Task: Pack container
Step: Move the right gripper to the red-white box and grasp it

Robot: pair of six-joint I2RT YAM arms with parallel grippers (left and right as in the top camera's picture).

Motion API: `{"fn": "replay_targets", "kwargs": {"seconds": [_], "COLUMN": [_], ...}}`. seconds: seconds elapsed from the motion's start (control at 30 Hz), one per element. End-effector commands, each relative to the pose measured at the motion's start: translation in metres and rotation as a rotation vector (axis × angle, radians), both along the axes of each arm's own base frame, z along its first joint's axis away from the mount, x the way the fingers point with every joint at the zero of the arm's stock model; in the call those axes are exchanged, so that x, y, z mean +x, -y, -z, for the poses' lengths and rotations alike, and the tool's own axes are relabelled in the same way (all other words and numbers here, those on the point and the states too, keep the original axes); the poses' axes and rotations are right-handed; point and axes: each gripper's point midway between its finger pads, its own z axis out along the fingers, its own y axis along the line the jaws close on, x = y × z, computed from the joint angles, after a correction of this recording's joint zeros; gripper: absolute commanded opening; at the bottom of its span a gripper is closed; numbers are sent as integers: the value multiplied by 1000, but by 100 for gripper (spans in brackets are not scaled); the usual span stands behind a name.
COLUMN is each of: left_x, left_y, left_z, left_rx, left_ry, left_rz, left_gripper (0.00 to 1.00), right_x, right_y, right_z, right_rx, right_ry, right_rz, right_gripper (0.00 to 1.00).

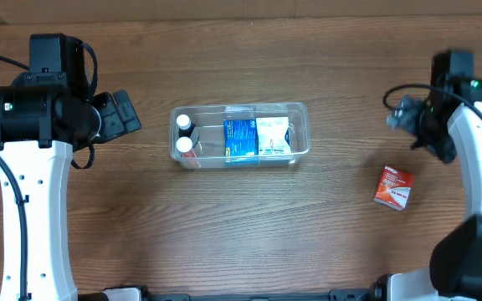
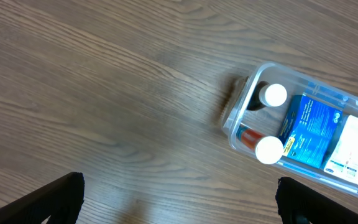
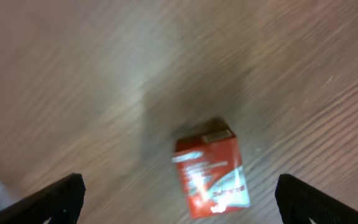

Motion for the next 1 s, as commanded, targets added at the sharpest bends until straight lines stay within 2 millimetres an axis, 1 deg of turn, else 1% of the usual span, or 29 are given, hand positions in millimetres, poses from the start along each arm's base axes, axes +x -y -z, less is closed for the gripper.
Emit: {"fn": "replay_targets", "kwargs": {"seconds": [0.0,0.1,0.2,0.47,0.73,0.77,0.97], "left_x": [-1,-1,0,0,2,2,2], "left_y": [1,1,1,1,1,1,1], "left_z": [2,2,2,2,1,1,1], "left_rx": [-1,-1,-1,-1,-1,-1,-1], "left_ry": [-6,-5,-5,-3,4,4,4], "left_rz": [21,21,21,21,21,21,21], "left_gripper": [100,100,100,100,100,100,100], "right_x": [-22,-23,-24,-31,-43,-48,-58], "right_y": [4,5,6,2,-2,-4,-11], "right_z": [41,62,72,91,100,104,122], "right_rx": [61,115,123,146,161,167,190], "right_ry": [-78,-83,-98,-159,-190,-204,-207], "right_rz": [-25,7,9,6,8,12,11], "right_gripper": [100,100,100,100,100,100,100]}}
